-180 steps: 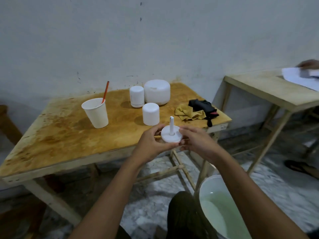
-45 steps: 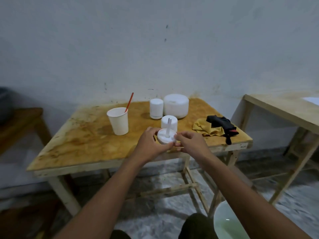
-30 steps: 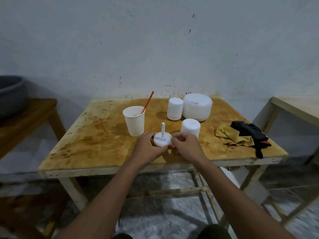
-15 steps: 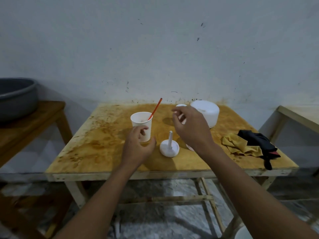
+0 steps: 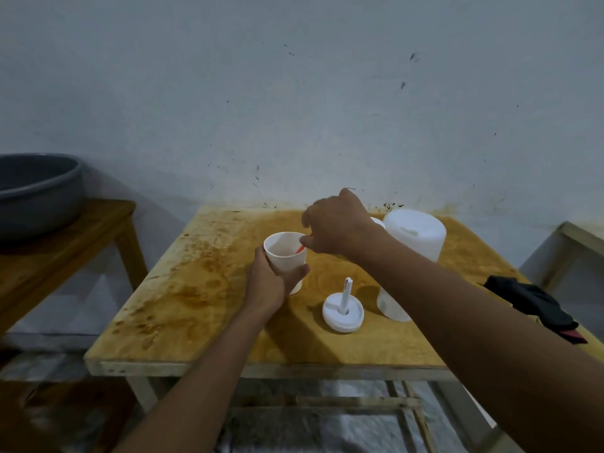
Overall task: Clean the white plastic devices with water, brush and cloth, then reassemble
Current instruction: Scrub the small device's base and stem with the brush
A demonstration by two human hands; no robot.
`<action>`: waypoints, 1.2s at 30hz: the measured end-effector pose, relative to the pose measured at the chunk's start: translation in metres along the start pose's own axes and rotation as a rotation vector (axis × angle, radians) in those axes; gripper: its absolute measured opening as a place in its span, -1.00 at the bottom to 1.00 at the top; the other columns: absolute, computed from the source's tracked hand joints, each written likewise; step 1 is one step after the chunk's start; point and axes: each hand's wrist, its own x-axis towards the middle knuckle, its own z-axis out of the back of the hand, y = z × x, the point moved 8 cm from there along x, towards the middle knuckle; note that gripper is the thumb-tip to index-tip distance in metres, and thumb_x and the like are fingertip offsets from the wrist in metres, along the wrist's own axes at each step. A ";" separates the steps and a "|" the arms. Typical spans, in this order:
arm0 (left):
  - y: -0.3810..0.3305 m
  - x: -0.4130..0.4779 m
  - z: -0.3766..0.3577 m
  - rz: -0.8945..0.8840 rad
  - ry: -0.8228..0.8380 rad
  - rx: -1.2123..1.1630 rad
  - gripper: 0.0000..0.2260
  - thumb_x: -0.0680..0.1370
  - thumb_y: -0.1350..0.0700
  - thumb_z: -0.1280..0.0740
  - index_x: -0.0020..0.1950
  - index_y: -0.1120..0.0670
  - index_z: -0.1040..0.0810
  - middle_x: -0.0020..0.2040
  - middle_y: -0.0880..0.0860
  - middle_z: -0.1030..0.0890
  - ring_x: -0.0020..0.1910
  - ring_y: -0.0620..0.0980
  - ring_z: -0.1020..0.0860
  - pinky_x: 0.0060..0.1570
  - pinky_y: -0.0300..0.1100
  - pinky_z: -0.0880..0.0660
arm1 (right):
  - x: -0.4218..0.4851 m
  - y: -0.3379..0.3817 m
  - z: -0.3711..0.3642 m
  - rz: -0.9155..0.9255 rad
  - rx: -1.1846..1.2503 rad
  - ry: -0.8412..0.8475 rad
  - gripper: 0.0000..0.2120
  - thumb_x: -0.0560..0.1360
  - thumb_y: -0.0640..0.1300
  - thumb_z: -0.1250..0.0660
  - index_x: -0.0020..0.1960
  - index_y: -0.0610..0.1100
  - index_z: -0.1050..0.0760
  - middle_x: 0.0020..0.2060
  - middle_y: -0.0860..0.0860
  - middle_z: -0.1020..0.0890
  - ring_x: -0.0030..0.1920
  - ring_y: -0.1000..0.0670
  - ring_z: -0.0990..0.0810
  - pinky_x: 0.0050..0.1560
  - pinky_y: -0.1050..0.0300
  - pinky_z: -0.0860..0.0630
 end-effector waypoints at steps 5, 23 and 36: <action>0.002 0.003 0.000 -0.037 -0.022 -0.025 -0.28 0.37 -0.02 -0.58 0.43 0.04 -0.32 0.29 0.00 -0.49 0.22 0.02 -0.47 0.04 -0.14 -0.47 | -0.002 -0.003 0.000 0.039 -0.008 -0.002 -0.63 0.53 0.21 -0.30 0.07 -0.06 -0.63 -0.18 0.03 -0.67 -0.22 0.01 -0.60 -0.03 0.11 -0.43; -0.024 -0.015 0.010 -0.165 -0.021 0.063 -0.37 0.40 0.02 -0.56 0.38 0.00 -0.35 0.16 -0.12 -0.46 0.12 -0.11 -0.44 -0.05 -0.24 -0.45 | -0.097 -0.059 -0.004 -0.365 0.476 0.031 -0.64 0.60 0.21 -0.16 0.14 0.01 -0.60 -0.11 0.05 -0.68 -0.21 0.05 -0.59 -0.22 0.15 -0.52; -0.049 -0.033 0.008 -0.281 0.054 0.229 -0.39 0.42 -0.03 -0.54 0.37 -0.01 -0.35 0.17 -0.07 -0.47 0.12 -0.05 -0.47 -0.10 -0.23 -0.47 | -0.146 -0.077 -0.009 -0.477 0.616 -0.020 -0.68 0.64 0.13 -0.12 0.17 -0.03 -0.52 -0.05 0.02 -0.69 -0.16 0.00 -0.61 -0.27 0.14 -0.47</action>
